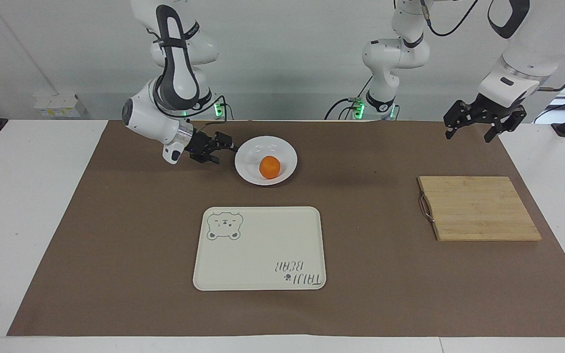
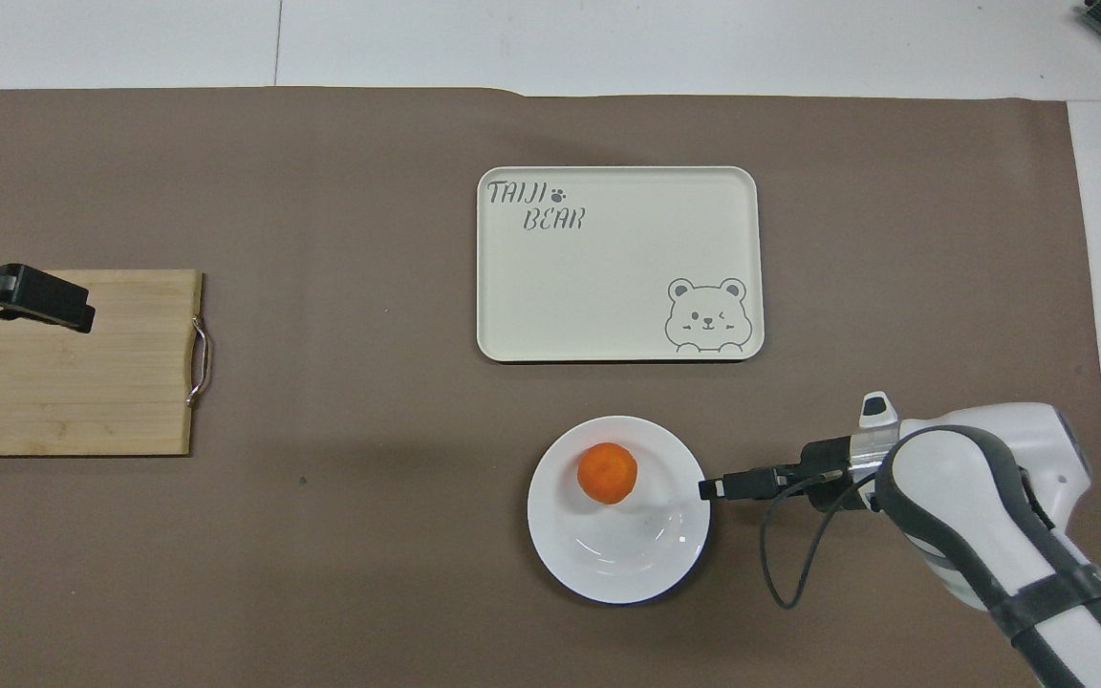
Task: Place orange and plate with both arms
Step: 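Retract the left gripper while the right gripper reaches the plate rim, then grip the plate rim with the right gripper and slide it onto the tray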
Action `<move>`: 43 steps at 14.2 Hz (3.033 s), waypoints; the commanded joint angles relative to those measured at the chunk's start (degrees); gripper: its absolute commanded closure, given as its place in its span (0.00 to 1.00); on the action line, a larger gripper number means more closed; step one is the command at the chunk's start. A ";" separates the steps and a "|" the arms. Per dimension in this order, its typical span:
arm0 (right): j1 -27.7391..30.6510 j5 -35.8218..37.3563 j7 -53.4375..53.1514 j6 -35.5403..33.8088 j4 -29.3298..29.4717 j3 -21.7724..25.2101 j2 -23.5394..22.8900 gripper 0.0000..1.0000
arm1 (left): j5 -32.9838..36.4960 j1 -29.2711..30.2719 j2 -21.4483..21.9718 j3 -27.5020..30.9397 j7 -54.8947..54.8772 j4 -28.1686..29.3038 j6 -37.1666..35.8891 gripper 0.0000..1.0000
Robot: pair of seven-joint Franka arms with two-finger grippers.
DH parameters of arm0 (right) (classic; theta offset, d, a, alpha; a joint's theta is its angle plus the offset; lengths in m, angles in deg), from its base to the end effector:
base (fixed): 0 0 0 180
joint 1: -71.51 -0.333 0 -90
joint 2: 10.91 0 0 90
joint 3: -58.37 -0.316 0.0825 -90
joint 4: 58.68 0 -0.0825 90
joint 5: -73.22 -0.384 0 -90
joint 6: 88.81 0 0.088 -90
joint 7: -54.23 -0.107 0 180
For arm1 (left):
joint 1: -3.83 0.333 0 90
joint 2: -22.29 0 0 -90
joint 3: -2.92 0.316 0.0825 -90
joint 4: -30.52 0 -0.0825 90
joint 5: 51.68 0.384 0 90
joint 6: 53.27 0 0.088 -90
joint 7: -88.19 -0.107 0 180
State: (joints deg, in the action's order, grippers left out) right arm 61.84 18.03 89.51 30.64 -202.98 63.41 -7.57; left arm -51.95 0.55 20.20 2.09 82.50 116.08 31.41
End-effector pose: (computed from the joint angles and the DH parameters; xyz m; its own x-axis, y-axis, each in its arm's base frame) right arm 0.4244 0.0758 0.2888 0.9907 0.0811 -0.1093 -0.0216 -0.6996 -0.7143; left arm 0.5551 -0.0403 0.6325 0.9840 -0.1706 -0.0510 -0.1703 -0.9853 0.0103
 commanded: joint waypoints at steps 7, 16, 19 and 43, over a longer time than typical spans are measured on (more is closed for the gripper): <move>-2.96 -8.78 2.24 2.36 -2.91 -0.03 -1.24 0.00 | 0.80 0.55 2.36 0.21 -0.20 2.76 1.02 0.00; -4.47 -11.78 2.07 3.50 -3.97 -0.03 -1.50 0.05 | 0.80 0.55 2.53 0.22 -0.20 2.67 1.02 0.00; -4.56 -11.78 1.98 3.94 -3.97 -0.03 -1.59 0.48 | 0.80 0.46 2.53 0.22 -0.20 2.67 1.02 0.00; -3.95 -23.12 12.00 -0.01 4.98 0.05 -6.33 1.00 | 0.80 0.46 2.53 0.22 -0.20 2.67 1.02 0.00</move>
State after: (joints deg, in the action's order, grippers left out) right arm 57.45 -3.23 99.68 32.01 -201.77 63.41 -11.12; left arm -51.95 0.59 21.13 2.58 82.50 116.89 31.47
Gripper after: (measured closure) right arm 0.960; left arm 0.000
